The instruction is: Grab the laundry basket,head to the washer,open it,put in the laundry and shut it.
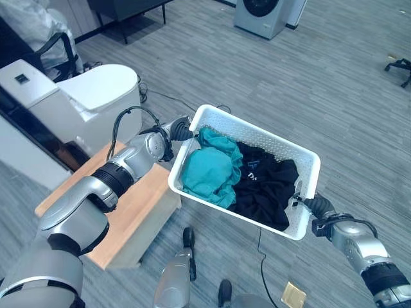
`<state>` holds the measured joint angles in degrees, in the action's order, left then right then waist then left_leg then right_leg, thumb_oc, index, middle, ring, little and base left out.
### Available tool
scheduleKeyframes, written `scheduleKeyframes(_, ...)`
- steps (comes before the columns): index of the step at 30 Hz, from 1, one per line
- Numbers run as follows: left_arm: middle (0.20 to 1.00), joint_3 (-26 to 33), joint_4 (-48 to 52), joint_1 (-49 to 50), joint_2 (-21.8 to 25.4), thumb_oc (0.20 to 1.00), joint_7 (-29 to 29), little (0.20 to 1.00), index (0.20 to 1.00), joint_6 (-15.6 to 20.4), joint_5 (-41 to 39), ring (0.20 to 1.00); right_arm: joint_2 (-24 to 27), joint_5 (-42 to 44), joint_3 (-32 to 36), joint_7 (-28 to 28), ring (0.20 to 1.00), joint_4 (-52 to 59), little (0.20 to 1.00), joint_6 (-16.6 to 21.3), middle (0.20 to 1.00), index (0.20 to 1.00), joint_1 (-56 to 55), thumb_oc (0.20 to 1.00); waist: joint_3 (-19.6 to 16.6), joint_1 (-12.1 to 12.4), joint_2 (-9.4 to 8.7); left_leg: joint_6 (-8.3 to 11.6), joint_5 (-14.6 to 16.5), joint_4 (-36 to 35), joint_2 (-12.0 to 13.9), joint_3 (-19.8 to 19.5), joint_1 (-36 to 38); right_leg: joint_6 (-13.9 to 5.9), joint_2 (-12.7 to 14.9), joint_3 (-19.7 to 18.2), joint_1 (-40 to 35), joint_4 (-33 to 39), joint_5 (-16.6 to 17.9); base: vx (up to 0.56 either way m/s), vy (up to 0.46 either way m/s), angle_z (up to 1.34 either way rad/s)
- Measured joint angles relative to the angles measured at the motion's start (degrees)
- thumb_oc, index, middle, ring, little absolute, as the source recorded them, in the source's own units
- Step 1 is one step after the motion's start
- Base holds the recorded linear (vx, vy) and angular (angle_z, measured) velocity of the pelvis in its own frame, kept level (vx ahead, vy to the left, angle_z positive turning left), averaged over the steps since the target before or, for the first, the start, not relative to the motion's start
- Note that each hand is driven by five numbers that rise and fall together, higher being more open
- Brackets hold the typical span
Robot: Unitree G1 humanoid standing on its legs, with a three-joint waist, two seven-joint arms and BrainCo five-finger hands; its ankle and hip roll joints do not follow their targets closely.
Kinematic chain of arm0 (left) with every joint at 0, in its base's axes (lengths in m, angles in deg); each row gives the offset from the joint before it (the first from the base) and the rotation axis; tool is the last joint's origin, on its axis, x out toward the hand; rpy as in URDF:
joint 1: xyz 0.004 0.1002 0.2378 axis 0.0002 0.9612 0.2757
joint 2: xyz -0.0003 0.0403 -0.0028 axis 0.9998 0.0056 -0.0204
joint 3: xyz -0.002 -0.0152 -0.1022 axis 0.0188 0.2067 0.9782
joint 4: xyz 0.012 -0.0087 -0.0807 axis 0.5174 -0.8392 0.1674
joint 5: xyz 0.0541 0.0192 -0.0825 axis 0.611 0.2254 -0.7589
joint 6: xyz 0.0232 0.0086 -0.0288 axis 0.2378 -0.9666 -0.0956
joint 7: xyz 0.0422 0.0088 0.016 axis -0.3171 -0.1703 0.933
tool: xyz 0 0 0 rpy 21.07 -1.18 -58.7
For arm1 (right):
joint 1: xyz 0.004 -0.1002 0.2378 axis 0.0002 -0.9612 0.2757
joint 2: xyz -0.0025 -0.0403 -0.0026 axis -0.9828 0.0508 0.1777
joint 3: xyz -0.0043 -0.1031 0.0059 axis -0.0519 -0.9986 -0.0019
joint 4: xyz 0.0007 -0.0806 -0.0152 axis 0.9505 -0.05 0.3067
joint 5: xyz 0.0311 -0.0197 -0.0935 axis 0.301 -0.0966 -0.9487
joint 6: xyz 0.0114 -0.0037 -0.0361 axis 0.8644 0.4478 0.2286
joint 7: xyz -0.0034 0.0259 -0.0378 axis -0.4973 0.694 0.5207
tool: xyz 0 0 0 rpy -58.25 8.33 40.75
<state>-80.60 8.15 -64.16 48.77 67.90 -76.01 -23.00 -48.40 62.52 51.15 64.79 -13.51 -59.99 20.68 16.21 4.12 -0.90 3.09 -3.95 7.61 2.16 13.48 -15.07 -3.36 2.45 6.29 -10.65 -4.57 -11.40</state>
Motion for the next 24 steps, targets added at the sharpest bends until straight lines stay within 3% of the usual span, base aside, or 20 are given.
scheduleKeyframes(2, 0.2, 0.1, 0.8, 0.0, 1.7, 0.2, -0.1, 0.2, 0.2, 0.4, 0.0, 0.2, 0.0, 0.0, 0.1, 0.1, 0.2, 0.2, 0.2, 0.3, 0.2, 0.2, 1.2, 0.2, -0.3, 0.4, -0.78, -1.64, 0.8, 1.9, -2.0, 1.9, 0.5, -0.74, 1.6, 0.3, 0.8, -5.2, -3.3, 0.33, 0.05, 0.03)
scheduleKeyframes(4, 0.2, 0.4, 1.2, 0.0, 2.3, 0.2, -0.1, 0.2, 0.2, 0.5, 0.0, 0.2, -0.2, -0.4, 0.1, 0.2, 0.2, 0.2, 0.2, 0.4, 0.2, 0.2, 1.8, 0.2, -1.1, 1.7, -2.08, -5.7, 4.1, 3.5, -4.6, 3.3, 2.0, -2.21, 2.9, 0.6, 1.3, -11.4, -6.3, 0.42, 0.063, 0.04)
scheduleKeyframes(6, 0.2, 0.9, 1.1, 0.1, 2.8, 0.2, -0.1, 0.2, 0.2, 0.3, 0.0, 0.2, -0.8, -1.8, 0.0, 0.7, 0.2, -0.2, 0.2, 0.4, 0.2, 0.2, 3.0, 0.2, -1.1, 1.6, -2.43, -7.49, 6.6, 3.5, -5.9, 4.3, 5.3, -12.47, 5.8, 0.5, 8.7, -34.4, -5.4, 0.26, 0.019, 0.11)
scheduleKeyframes(7, 0.2, 1.0, 1.0, 0.1, 3.0, 0.2, -0.1, 0.2, 0.2, 0.4, -0.1, 0.2, -1.2, -2.3, 0.0, 0.9, 0.2, -0.2, 0.2, 0.4, 0.2, 0.2, 3.1, 0.2, -1.6, 1.4, -3.37, -8.62, 6.7, 4.4, -6.7, 4.2, 6.0, -13.76, 6.8, 0.8, 12.3, -43.7, -3.6, 0.14, 0.026, 0.36)
scheduleKeyframes(8, 0.2, 1.0, 1.1, 0.0, 3.3, 0.2, -0.1, 0.2, 0.2, 0.5, -0.3, 0.2, -1.3, -2.4, 0.0, 1.2, 0.2, -0.2, 0.2, 0.4, 0.2, 0.2, 3.1, 0.2, -2.2, 0.6, -4.36, -9.0, 6.9, 5.2, -7.2, 4.5, 6.0, -12.82, 7.3, 1.9, 14.4, -48.1, -2.8, 0.14, 0.024, 0.39)
scheduleKeyframes(10, 0.2, 1.0, 0.6, -0.4, 3.8, 0.2, 0.1, 0.2, 0.2, 0.5, -0.5, 0.2, -1.9, -3.5, 0.2, 1.3, 0.2, -1.5, 0.2, 0.4, 0.2, 0.2, 5.4, 0.2, -2.3, 0.1, -4.72, -13.17, 9.9, 6.8, -7.1, 3.2, 6.8, -12.54, 8.8, 5.0, 18.2, -53.3, -1.9, 0.25, 0.043, 0.22)
scheduleKeyframes(11, 0.2, 0.9, -0.1, -0.3, 3.7, 0.2, 0.1, 0.2, 0.2, 0.2, -0.5, 0.2, -2.8, -4.1, 0.2, 1.2, 0.2, -2.4, 0.2, 0.4, 0.2, 0.2, 6.5, 0.2, -2.2, -0.7, -4.78, -13.77, 10.9, 7.8, -7.1, 2.7, 7.4, -11.9, 10.5, 7.1, 19.3, -53.9, -2.1, 0.32, 0.038, 0.03)
scheduleKeyframes(12, 0.2, 0.3, -0.4, -0.3, 3.9, 0.2, 0.2, 0.2, 0.2, -0.1, -1.6, 0.2, -3.6, -4.7, 0.2, 1.1, 0.2, -4.9, 0.2, 0.4, 0.2, 0.2, 8.8, 0.2, -1.3, -1.2, -3.1, -13.32, 11.7, 6.0, -7.2, 2.1, 11.0, -6.5, 16.9, 16.0, 20.1, -50.9, -5.0, 0.29, 0.002, -0.04)
scheduleKeyframes(13, 0.2, 0.3, -0.2, -0.4, 4.0, 0.2, 0.3, 0.2, 0.2, -0.2, -2.2, 0.2, -3.7, -5.5, 0.0, 1.1, 0.2, -5.7, 0.2, 0.4, 0.2, 0.2, 9.8, 0.2, -0.9, -1.3, -1.58, -13.31, 11.7, 5.6, -6.7, 2.7, 12.1, -4.86, 18.1, 18.6, 21.2, -47.0, -4.6, 0.27, -0.04, -0.01)
scheduleKeyframes(14, 0.2, 0.5, -0.2, -0.6, 4.2, 0.2, 0.4, 0.2, 0.2, -0.1, -2.2, 0.2, -3.6, -5.7, -0.3, 1.2, 0.2, -5.7, 0.2, 0.4, 0.2, 0.2, 9.9, 0.2, -1.1, -2.0, -0.82, -13.23, 11.8, 5.8, -6.4, 2.7, 12.5, -2.96, 18.6, 18.3, 23.0, -43.0, -3.5, 0.27, -0.084, 0.1)
scheduleKeyframes(16, 0.2, 0.4, 0.1, -0.8, 4.7, 0.2, 0.4, 0.2, 0.2, -0.1, -2.6, 0.2, -3.9, -6.4, -1.5, 1.2, 0.2, -5.7, 0.2, 0.3, 0.2, 0.2, 9.9, 0.2, -1.0, -2.3, -0.65, -10.8, 13.2, 5.9, -6.2, 3.1, 15.0, -0.99, 19.5, 17.8, 23.9, -37.7, -2.6, 0.17, -0.16, 0.14)
scheduleKeyframes(18, 0.2, 0.4, 0.3, -0.8, 5.2, 0.2, 0.5, 0.2, 0.2, -0.1, -2.6, 0.2, -4.0, -6.7, -1.9, 1.4, 0.2, -5.6, 0.2, 0.3, 0.2, 0.2, 10.1, 0.2, -0.7, -1.7, 0.38, -10.24, 13.5, 6.6, -5.2, 2.8, 16.0, 0.94, 19.4, 17.4, 24.1, -29.2, -1.1, 0.1, -0.195, 0.0)
scheduleKeyframes(19, 0.2, 0.5, 0.3, -0.8, 5.1, 0.2, 0.5, 0.2, 0.2, -0.1, -2.7, 0.2, -3.9, -6.7, -1.8, 1.4, 0.2, -5.6, 0.2, 0.3, 0.2, 0.2, 10.2, 0.2, -0.7, -1.7, 1.47, -9.68, 13.9, 7.0, -4.5, 2.4, 16.0, 0.68, 18.2, 16.4, 24.2, -24.5, 0.5, 0.15, -0.319, 0.19)
scheduleKeyframes(20, 0.2, 0.5, 0.1, -0.8, 4.7, 0.2, 0.5, 0.2, 0.2, -0.1, -2.7, 0.2, -3.9, -6.7, -1.7, 1.4, 0.2, -5.6, 0.2, 0.3, 0.2, 0.2, 9.8, 0.2, -0.6, -1.9, 2.03, -8.98, 14.3, 7.3, -3.8, 1.3, 16.1, 0.42, 16.9, 12.7, 23.8, -15.3, 4.4, 0.14, -0.316, 0.3)
scheduleKeyframes(22, 0.2, 0.7, -0.5, -0.9, 3.6, 0.2, 0.8, 0.2, 0.2, -0.1, -2.7, 0.2, -3.9, -6.7, -1.0, 1.4, 0.2, -5.1, 0.2, 0.4, 0.2, 0.2, 9.3, 0.2, -0.5, -2.9, 2.73, -8.12, 14.8, 7.1, -3.7, -1.5, 16.0, -1.81, 14.5, 3.6, 23.9, -8.8, 7.7, 0.15, -0.293, 0.58)
scheduleKeyframes(23, 0.2, 1.1, -2.2, -0.9, 2.0, 0.2, 0.8, 0.2, 0.2, -0.1, -2.5, 0.2, -3.8, -6.8, -0.9, 1.3, 0.2, -5.6, 0.2, 0.2, 0.2, 0.2, 8.9, 0.2, -0.3, -4.1, 3.0, -7.29, 15.2, 7.2, -3.7, -2.3, 16.3, -1.17, 15.5, 0.0, 24.4, -3.7, 13.6, 0.2, -0.419, 0.69)
scheduleKeyframes(24, 0.2, 1.1, -2.9, -0.9, 1.3, 0.2, 0.8, 0.2, 0.2, -0.2, -2.4, 0.2, -3.8, -6.8, -0.8, 1.2, 0.2, -5.7, 0.2, 0.1, 0.2, 0.2, 8.6, 0.2, -0.3, -4.1, 3.05, -6.63, 15.5, 7.2, -3.5, -2.6, 16.6, -1.28, 15.5, -2.1, 24.5, -1.2, 16.2, 0.15, -0.31, 0.6)
